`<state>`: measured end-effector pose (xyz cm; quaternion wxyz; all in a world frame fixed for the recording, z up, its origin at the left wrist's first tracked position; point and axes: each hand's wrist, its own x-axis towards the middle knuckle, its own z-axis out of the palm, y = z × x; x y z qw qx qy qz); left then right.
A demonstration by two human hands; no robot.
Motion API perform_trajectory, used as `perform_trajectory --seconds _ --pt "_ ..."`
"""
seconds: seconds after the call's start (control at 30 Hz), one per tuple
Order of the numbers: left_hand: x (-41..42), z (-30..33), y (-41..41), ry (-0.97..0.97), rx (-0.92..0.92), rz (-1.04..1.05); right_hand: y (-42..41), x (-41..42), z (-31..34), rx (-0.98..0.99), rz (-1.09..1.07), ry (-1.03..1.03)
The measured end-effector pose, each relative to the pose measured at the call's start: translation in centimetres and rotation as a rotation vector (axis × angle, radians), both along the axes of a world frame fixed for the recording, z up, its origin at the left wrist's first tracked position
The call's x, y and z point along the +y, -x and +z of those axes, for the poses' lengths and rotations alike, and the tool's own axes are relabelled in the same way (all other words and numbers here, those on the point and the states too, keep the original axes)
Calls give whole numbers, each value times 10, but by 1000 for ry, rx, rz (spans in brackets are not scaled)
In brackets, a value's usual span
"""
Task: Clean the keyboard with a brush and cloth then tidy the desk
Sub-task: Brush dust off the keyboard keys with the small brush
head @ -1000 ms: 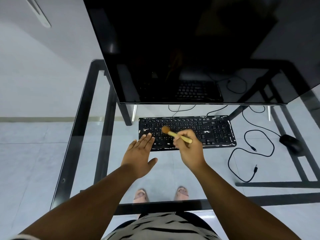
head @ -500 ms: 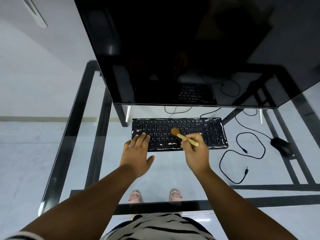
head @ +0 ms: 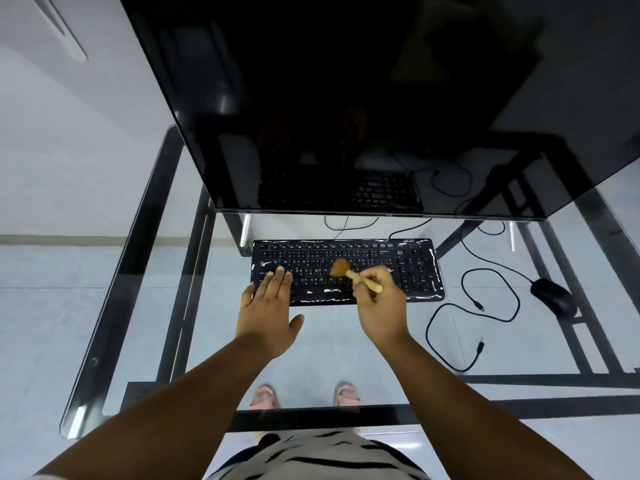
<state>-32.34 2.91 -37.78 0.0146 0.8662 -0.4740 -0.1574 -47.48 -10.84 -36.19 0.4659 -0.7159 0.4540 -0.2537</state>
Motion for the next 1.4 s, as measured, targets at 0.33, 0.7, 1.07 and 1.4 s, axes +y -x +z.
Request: perform_trajectory --seconds 0.33,0.7,1.07,1.4 --pt "-5 1 4 1 -9 15 -18 -7 2 -25 -13 -4" --pt "-18 7 11 7 -41 49 -9 -28 5 -61 18 -60" --pt "-27 4 17 -4 12 -13 11 -27 2 -29 54 -118" --pt "-35 -2 32 -37 33 -30 33 -32 -1 -47 38 -181"
